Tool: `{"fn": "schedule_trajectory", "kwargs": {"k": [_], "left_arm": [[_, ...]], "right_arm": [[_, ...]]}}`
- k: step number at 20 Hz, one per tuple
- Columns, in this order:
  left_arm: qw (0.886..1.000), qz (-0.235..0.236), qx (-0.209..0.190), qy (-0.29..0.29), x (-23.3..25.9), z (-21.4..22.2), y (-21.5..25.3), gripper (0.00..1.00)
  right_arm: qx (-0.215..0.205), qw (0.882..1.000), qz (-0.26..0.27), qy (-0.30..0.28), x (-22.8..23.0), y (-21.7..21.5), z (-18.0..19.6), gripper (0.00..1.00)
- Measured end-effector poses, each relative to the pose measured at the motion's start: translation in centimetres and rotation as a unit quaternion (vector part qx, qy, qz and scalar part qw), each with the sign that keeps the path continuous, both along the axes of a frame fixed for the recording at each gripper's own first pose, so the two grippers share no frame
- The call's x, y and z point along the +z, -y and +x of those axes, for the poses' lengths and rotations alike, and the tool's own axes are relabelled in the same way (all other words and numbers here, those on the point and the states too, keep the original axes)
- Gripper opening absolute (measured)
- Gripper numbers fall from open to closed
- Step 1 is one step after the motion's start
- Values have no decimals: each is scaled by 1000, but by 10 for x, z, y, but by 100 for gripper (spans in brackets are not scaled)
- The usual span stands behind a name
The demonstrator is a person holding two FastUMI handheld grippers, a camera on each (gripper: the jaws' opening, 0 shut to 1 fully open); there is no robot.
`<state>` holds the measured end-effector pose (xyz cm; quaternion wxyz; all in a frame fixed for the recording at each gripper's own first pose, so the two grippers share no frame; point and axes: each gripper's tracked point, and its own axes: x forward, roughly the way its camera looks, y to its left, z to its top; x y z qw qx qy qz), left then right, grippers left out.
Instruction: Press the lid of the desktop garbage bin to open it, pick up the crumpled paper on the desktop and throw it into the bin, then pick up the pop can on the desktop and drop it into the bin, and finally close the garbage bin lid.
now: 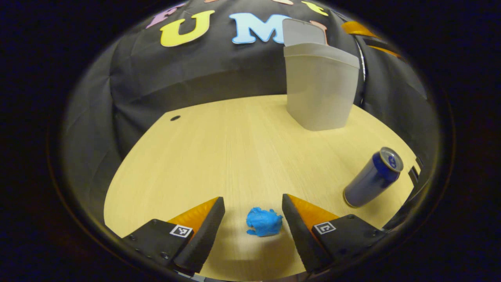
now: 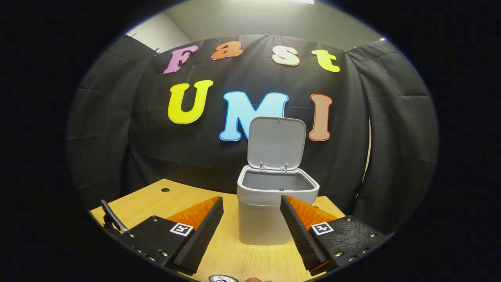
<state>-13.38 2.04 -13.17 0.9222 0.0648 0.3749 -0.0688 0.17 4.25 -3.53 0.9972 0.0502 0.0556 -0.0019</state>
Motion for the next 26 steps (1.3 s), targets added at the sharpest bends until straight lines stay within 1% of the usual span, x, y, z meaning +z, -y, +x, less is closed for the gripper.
{"fn": "schedule_trajectory", "kwargs": {"k": [1, 2, 4, 5, 6, 7, 8, 11, 14, 15, 19, 21, 24, 26], "left_arm": [[1000, 3, -4, -14, -3, -3, 0, 92], [1000, 6, -7, -24, -4, -7, -1, 96], [999, 9, -9, -39, -8, -11, -3, 94], [999, 8, -8, -44, -7, -12, -2, 100], [999, 9, -6, -49, -10, -12, -3, 92], [998, 8, -4, -54, -11, -12, -4, 95], [998, 6, -4, -58, -17, -13, -4, 91], [998, 3, -4, -65, -22, -15, 1, 90], [998, 9, -13, -65, -21, -12, 4, 70], [998, 12, -16, -63, -19, -10, 5, 73], [997, 27, -31, -64, -19, -7, 8, 46], [997, 33, -32, -65, -20, -4, 9, 40], [997, 44, -33, -57, -17, -1, 3, 29], [997, 47, -39, -42, -10, 5, 6, 29]], "right_arm": [[-4, 1000, 1, -1, -1, 2, -2, 94], [-7, 1000, 3, 0, -1, 5, -3, 94], [-12, 1000, 5, -2, -2, 9, -3, 94], [-14, 1000, 7, -5, -4, 10, -3, 94], [-15, 1000, 10, -7, -5, 11, -3, 94], [-15, 1000, 13, -9, -7, 12, -4, 94], [-16, 1000, 16, -10, -7, 12, -3, 94], [-16, 1000, 21, -12, -9, 13, -2, 94], [-15, 1000, 24, -12, -9, 14, 0, 94], [-16, 1000, 25, -11, -8, 15, 1, 94], [-18, 999, 32, -7, -9, 18, 2, 94], [-20, 999, 36, -9, -11, 21, 1, 94], [-27, 999, 40, -9, -13, 28, -2, 94], [-35, 999, 42, -8, -14, 34, -3, 94]]}}
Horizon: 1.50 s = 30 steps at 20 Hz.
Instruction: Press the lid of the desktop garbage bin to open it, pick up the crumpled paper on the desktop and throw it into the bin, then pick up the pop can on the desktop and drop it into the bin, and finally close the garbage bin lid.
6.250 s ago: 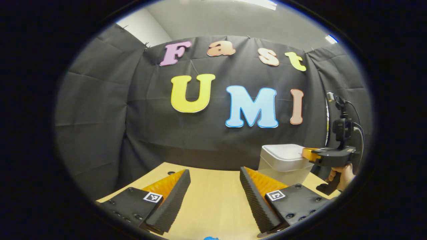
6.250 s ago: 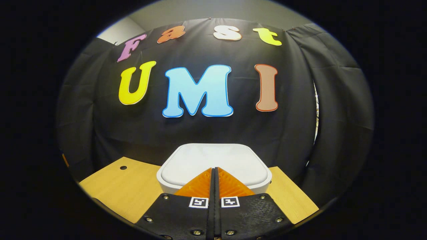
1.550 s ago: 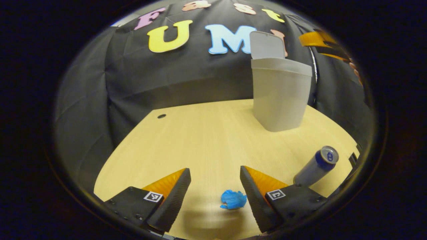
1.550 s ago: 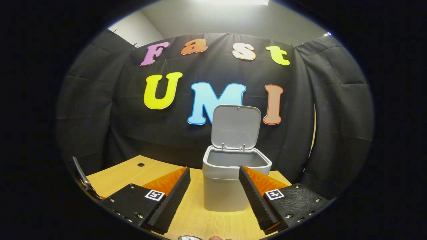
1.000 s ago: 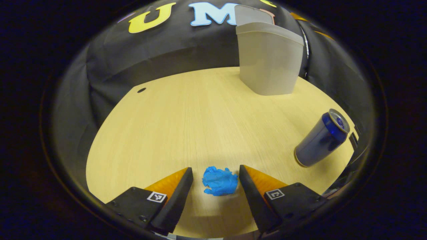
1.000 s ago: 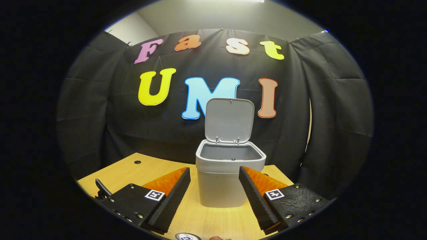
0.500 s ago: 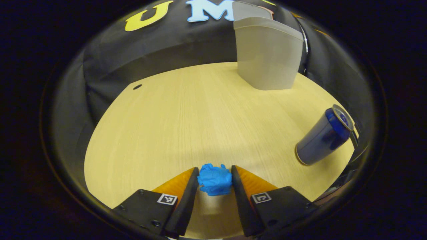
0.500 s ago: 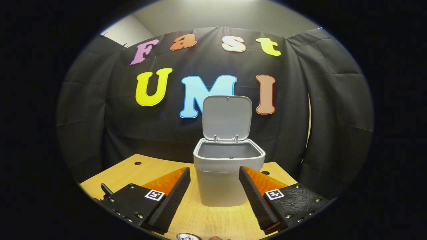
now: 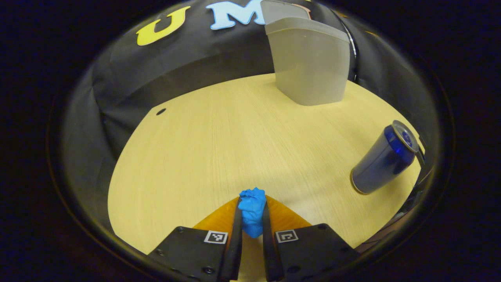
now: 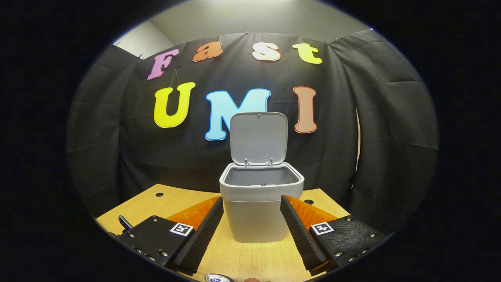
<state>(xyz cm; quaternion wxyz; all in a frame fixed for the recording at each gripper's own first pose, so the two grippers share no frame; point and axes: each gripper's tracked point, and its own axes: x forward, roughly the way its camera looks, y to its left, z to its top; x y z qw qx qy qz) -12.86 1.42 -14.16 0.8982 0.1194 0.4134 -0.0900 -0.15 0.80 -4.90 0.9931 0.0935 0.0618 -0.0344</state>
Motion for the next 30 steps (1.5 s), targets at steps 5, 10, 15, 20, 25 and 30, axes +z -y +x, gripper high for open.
{"fn": "schedule_trajectory", "kwargs": {"k": [5, 10, 15, 20, 25, 30], "left_arm": [[998, 8, -31, 51, 26, 14, 15, 30], [997, -11, 0, 77, 56, 38, 8, 22], [991, -21, 2, 133, 110, 74, 12, 19], [979, -33, -6, 203, 180, 113, 31, 22], [962, -65, -20, 265, 239, 144, 62, 22], [947, -97, -30, 304, 279, 165, 83, 20]], "right_arm": [[-15, 1000, 6, 1, -2, 13, -3, 94], [-32, 999, 5, 5, -1, 29, -7, 94], [-45, 999, -3, -1, -5, 44, -8, 94], [-48, 999, -12, 1, -3, 53, -7, 94], [-50, 999, -17, 0, -4, 59, -7, 94], [-54, 998, -22, 0, -4, 62, -15, 94]]}}
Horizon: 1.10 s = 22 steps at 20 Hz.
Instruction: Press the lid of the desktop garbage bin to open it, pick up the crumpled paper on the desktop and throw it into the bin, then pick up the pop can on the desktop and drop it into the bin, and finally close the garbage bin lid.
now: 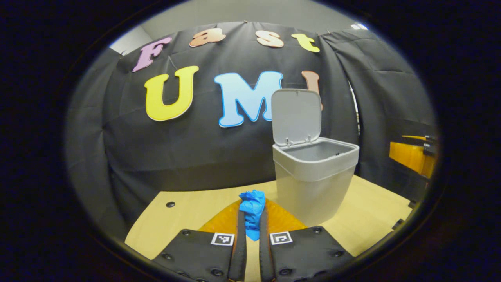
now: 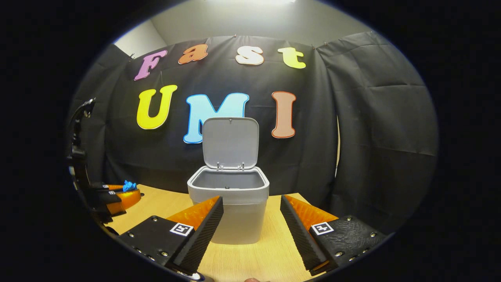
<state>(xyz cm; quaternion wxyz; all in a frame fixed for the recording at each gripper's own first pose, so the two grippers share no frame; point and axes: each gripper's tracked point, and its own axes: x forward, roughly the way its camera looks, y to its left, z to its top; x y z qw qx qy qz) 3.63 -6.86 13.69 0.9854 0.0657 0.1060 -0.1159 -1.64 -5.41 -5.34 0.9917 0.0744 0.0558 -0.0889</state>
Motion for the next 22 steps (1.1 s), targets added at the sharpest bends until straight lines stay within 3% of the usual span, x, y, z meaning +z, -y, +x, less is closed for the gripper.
{"fn": "schedule_trajectory", "kwargs": {"k": [6, 11, 22], "left_arm": [[996, -60, -26, 61, 63, 30, 31, 21], [990, -107, -46, 84, 85, 53, 62, 21], [984, -119, -118, 60, 59, 97, 144, 23]], "right_arm": [[-15, 1000, 3, -10, -8, 11, -12, 94], [-25, 1000, 6, -17, -14, 14, -17, 94], [-42, 998, 8, -45, -35, 20, -24, 94]]}}
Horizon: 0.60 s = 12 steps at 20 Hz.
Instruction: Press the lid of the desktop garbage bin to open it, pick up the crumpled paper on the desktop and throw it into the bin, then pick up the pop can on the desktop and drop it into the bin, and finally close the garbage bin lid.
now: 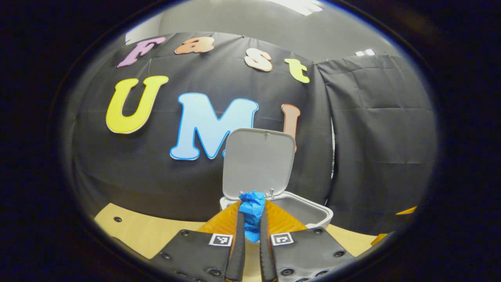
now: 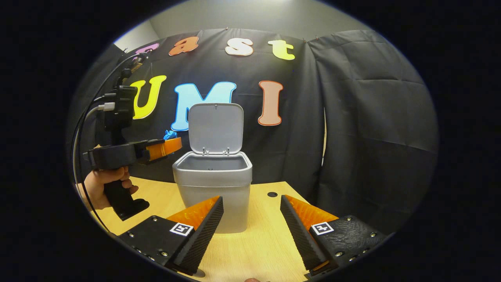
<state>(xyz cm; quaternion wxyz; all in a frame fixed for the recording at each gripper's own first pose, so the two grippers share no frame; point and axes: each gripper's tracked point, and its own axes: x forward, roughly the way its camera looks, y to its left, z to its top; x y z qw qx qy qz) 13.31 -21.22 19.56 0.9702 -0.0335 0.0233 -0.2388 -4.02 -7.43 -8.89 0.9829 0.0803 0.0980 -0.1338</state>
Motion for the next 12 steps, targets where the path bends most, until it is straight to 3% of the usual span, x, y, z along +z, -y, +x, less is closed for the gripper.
{"fn": "schedule_trajectory", "kwargs": {"k": [5, 9, 12], "left_arm": [[1000, 10, -9, -28, -26, 16, 15, 24], [999, 17, -16, -48, -42, 24, 20, 36], [998, 28, -23, -57, -51, 27, 22, 37]], "right_arm": [[-19, 1000, -1, -4, 0, 7, -6, 94], [-24, 1000, -5, -3, 3, 8, -9, 94], [-24, 1000, -9, -5, 3, 6, -10, 94]]}}
